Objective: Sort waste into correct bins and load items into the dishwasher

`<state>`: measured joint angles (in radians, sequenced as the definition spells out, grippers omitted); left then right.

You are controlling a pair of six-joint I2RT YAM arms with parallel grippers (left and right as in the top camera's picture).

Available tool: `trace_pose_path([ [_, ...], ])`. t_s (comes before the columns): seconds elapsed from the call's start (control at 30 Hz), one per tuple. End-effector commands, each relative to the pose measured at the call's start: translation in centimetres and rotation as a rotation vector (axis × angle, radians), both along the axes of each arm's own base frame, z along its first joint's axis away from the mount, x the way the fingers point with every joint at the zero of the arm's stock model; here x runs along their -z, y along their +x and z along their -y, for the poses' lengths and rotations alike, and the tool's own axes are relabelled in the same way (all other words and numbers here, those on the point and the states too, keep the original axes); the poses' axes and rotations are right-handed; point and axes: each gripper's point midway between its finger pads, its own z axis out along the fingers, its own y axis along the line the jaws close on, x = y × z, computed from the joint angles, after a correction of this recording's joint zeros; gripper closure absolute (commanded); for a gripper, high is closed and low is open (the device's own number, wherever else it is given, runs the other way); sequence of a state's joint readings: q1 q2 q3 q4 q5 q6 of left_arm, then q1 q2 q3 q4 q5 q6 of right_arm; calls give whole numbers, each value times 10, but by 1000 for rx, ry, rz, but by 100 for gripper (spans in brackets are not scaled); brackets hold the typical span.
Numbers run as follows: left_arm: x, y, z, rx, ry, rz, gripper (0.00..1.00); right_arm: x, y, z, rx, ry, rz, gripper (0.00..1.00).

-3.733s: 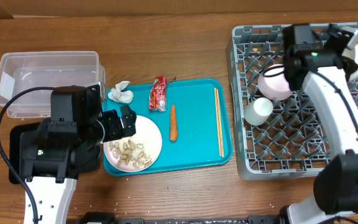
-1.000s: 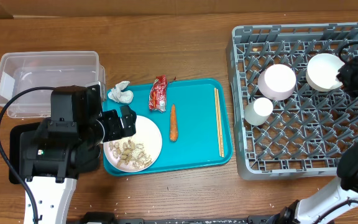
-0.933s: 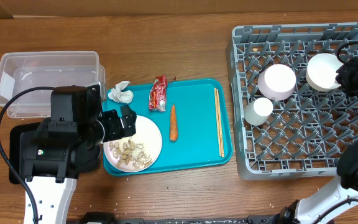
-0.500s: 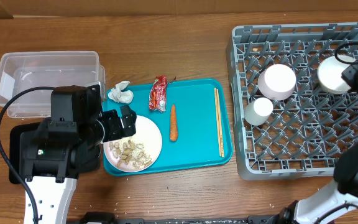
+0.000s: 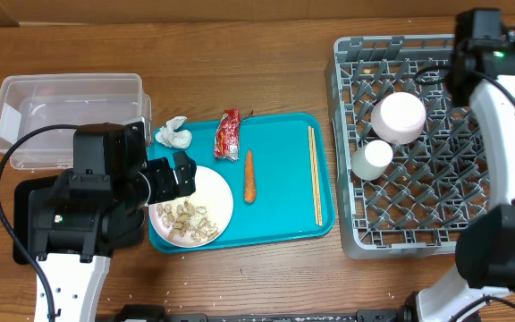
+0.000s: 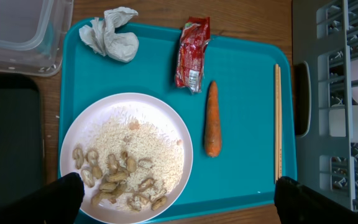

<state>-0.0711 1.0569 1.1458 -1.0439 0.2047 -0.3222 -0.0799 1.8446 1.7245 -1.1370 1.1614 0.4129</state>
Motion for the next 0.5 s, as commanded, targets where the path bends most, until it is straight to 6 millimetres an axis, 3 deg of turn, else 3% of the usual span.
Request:
trace_pose_path([
  [0.0,-6,3,-2,0,10,21,0,2,0,5,27,-121,-89,96],
  [0.47,-6,3,-2,0,10,21,0,39,1,-1,3,-188,-244,96],
])
